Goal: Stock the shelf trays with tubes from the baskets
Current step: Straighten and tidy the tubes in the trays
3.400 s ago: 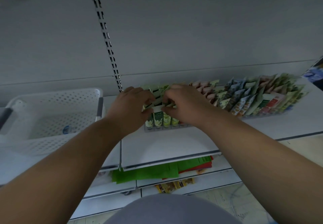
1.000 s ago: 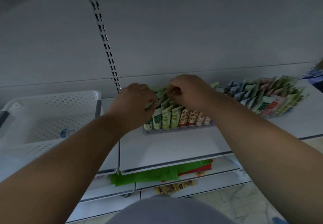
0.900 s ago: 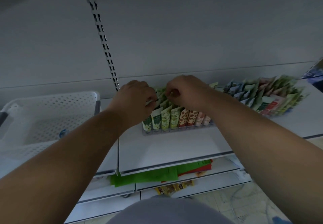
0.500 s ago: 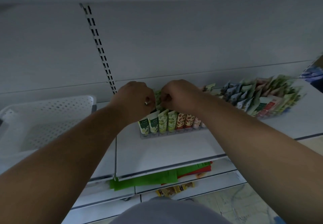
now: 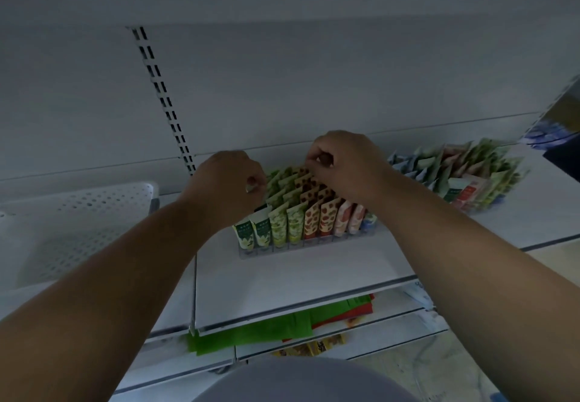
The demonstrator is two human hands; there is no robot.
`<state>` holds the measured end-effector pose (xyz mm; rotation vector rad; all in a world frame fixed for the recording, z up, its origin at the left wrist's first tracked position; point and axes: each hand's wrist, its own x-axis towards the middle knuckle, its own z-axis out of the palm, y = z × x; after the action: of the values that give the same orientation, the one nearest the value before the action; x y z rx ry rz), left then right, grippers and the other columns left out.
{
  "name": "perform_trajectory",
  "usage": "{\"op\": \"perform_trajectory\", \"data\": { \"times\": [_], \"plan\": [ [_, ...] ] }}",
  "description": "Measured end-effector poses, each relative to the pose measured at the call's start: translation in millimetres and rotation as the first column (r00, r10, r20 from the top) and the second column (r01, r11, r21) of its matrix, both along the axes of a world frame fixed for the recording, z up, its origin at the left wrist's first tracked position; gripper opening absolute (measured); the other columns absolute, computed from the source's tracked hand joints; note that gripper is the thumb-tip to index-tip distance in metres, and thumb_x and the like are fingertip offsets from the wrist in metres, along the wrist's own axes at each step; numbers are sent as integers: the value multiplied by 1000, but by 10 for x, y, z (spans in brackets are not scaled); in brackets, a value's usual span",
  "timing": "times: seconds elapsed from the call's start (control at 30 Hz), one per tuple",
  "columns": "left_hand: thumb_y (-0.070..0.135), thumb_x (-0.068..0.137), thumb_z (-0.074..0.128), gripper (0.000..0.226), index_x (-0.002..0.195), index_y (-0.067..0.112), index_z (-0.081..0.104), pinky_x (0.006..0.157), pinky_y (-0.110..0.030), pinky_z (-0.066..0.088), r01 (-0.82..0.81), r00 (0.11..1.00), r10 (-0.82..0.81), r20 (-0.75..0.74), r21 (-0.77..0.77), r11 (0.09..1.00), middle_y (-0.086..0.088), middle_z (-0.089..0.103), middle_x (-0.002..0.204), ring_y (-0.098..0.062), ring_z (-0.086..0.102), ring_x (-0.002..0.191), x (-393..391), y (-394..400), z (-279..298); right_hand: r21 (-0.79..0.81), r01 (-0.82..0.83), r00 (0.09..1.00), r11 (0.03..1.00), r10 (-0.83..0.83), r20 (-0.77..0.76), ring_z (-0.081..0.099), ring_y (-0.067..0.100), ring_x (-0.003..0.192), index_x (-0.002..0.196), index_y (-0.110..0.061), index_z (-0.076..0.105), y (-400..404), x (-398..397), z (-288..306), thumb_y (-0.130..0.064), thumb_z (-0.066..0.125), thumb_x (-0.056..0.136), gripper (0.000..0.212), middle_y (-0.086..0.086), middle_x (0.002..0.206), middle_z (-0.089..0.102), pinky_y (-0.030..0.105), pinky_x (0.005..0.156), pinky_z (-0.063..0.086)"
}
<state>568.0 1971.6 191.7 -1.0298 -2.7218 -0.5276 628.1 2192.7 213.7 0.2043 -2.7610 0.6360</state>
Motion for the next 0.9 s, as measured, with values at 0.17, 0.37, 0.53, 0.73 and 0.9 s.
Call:
{"op": "perform_trajectory", "data": {
  "times": [0.17, 0.37, 0.53, 0.73, 0.9],
  "plan": [
    [28, 86, 61, 12, 94, 26, 70, 82, -33, 49, -65, 994, 70, 81, -59, 996, 1, 60, 97, -20, 58, 94, -82, 131, 117, 105, -88, 993, 991, 79, 84, 53, 12, 75, 96, -17, 71, -8, -151, -51, -24, 63, 90, 13, -7, 83, 55, 24, 65, 34],
    [33, 85, 61, 16, 95, 27, 71, 87, -36, 49, -19, 990, 47, 132, -208, 978, 0, 63, 101, -22, 59, 98, -207, 296, 211, 146, -142, 980, 979, 118, 161, 62, 21, 82, 95, -20, 72, -98, -386, -145, -22, 62, 86, 13, 6, 96, 67, 30, 71, 48],
    [26, 80, 65, 14, 90, 30, 72, 85, -29, 47, 14, 985, 32, 170, -261, 965, 5, 61, 96, -20, 59, 99, -230, 330, 195, 175, -163, 969, 971, 124, 213, 62, 25, 80, 85, -20, 72, -152, -471, -174, -21, 65, 82, 7, 7, 89, 68, 36, 72, 51],
    [22, 81, 65, 20, 99, 25, 73, 84, -28, 44, 41, 987, -2, 162, -241, 970, -2, 62, 103, -23, 57, 103, -252, 318, 164, 187, -134, 969, 973, 90, 228, 62, 25, 82, 87, -18, 72, -154, -501, -185, -20, 65, 83, 9, 7, 91, 69, 29, 69, 45],
    [21, 81, 66, 21, 100, 25, 73, 79, -24, 41, 51, 988, -17, 152, -225, 973, 0, 62, 101, -21, 57, 100, -270, 292, 138, 191, -123, 972, 974, 80, 221, 62, 24, 82, 90, -15, 72, -124, -499, -201, -20, 66, 83, 11, 8, 92, 69, 27, 67, 42]
  ]
}}
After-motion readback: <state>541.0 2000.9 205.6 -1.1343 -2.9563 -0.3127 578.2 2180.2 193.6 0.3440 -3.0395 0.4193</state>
